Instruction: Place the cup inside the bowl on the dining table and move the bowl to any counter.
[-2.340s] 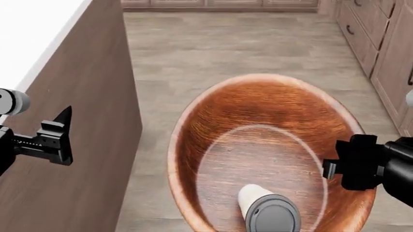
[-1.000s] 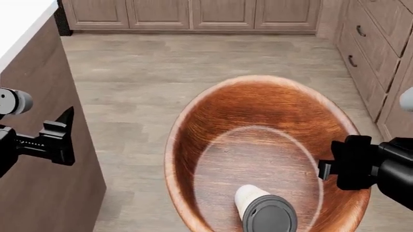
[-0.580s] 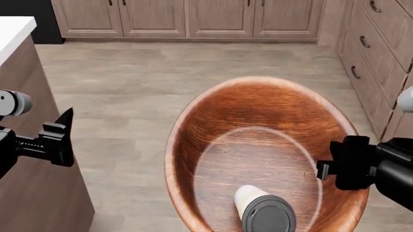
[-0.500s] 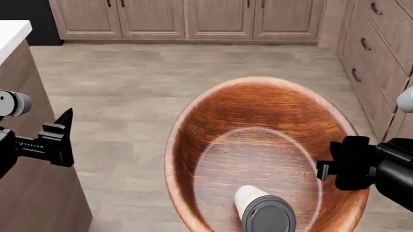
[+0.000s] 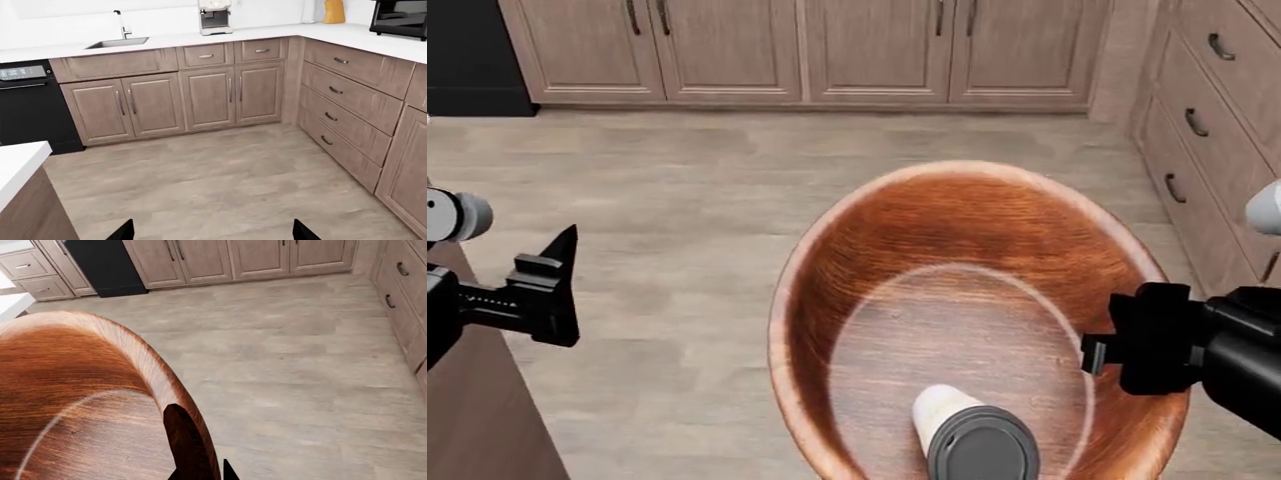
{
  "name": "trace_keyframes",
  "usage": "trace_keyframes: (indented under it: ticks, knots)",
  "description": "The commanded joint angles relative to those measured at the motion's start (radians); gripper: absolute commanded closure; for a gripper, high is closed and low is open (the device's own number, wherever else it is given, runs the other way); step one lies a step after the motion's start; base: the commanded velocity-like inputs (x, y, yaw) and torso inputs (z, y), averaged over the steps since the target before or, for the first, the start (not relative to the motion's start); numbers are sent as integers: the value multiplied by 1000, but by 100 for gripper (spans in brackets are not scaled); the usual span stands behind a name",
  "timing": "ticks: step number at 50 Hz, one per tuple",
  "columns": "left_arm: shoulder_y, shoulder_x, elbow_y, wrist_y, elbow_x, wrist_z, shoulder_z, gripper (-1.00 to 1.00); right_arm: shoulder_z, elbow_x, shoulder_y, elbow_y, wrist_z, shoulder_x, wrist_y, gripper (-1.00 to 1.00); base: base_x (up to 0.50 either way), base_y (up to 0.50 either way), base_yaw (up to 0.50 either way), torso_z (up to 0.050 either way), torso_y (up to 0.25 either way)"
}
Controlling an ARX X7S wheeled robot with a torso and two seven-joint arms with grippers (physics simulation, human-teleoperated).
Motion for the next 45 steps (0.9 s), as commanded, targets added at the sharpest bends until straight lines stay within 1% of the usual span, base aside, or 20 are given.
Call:
trace_keyframes:
  ticks: [1,9,19,27,31,45]
  knots:
    - [-5,6,-5,3,3,0,7,-100,6,3,47,10,-3,-8,18,100,500,-16,0,0,0]
    - [5,-6,-3,10,0,7,1,-100,-5,-6,68,20,-7,-21,30,100,500,-14,0,0,1]
    - [-5,10,-14,14,13,4,19,-100,2,-1,58,19,-10,-13,22,100,500,-13,0,0,2]
    - [6,-8,-11,25,3,18,3,-100,-8,-20,72,32,-20,-28,23,100,500,-13,0,0,1]
    - [1,3,-12,33,14,12,10,-100,-5,-22,61,29,-25,-29,12,100,500,-13,0,0,2]
    - [3,-5,-13,41,22,16,14,-100,-15,-31,87,30,-32,-36,26,100,500,-7,0,0,1]
